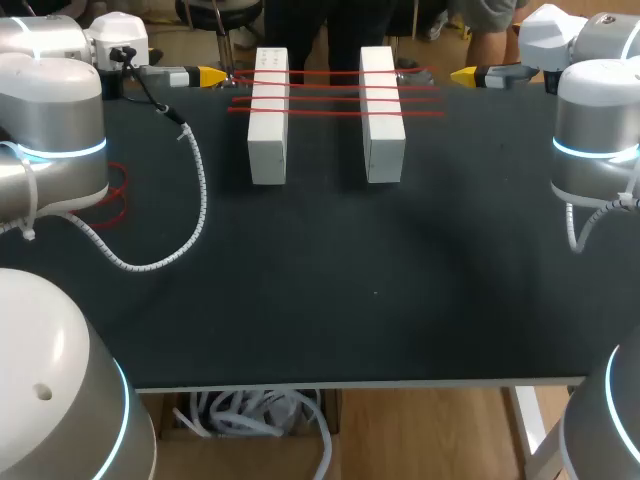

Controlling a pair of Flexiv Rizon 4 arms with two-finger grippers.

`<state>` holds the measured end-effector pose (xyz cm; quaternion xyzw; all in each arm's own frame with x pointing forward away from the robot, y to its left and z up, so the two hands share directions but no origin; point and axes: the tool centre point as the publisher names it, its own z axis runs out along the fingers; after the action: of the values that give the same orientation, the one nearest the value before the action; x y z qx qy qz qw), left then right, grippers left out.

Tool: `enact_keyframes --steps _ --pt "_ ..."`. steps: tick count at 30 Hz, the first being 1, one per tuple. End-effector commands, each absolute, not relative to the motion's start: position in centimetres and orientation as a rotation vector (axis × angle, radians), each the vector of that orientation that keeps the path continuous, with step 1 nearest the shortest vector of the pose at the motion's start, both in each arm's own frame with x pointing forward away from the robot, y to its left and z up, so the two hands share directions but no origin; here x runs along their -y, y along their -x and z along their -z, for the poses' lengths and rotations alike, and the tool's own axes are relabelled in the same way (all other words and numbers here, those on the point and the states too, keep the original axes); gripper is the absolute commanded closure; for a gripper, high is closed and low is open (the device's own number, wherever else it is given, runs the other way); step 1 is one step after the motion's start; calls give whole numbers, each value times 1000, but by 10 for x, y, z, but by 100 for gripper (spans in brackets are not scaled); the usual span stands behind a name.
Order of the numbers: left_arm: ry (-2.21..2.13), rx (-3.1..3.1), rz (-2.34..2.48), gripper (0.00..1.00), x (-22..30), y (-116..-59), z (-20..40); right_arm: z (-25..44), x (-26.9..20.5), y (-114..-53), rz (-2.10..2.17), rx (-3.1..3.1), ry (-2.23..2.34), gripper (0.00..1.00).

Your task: Grab the tape and strap the tape.

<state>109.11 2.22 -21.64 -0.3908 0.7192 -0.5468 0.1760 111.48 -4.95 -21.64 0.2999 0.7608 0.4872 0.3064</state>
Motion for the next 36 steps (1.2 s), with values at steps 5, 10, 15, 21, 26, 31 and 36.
enact_keyframes --steps 5,10,15,21,26,31,36 --pt "1105 -2031 1551 0 -22 -1091 217 216 50 -1115 -1290 -2013 -794 0" --pt "1105 -2031 1551 0 -22 -1091 217 216 50 -1115 -1290 -2013 -794 0" --pt "1105 -2031 1551 0 -22 -1091 217 216 50 -1115 -1290 -2013 -794 0" --pt "1030 -2074 1557 0 -23 -1091 218 216 50 -1115 -1290 -2013 -794 0" --pt "815 -2230 1580 0 -18 -1096 220 216 50 -1115 -1290 -2013 -794 0" --pt "498 -2352 1576 0 -7 -1100 225 216 50 -1115 -1290 -2013 -794 0" --pt "216 -2300 1591 0 8 -1096 224 216 50 -1115 -1290 -2013 -794 0"
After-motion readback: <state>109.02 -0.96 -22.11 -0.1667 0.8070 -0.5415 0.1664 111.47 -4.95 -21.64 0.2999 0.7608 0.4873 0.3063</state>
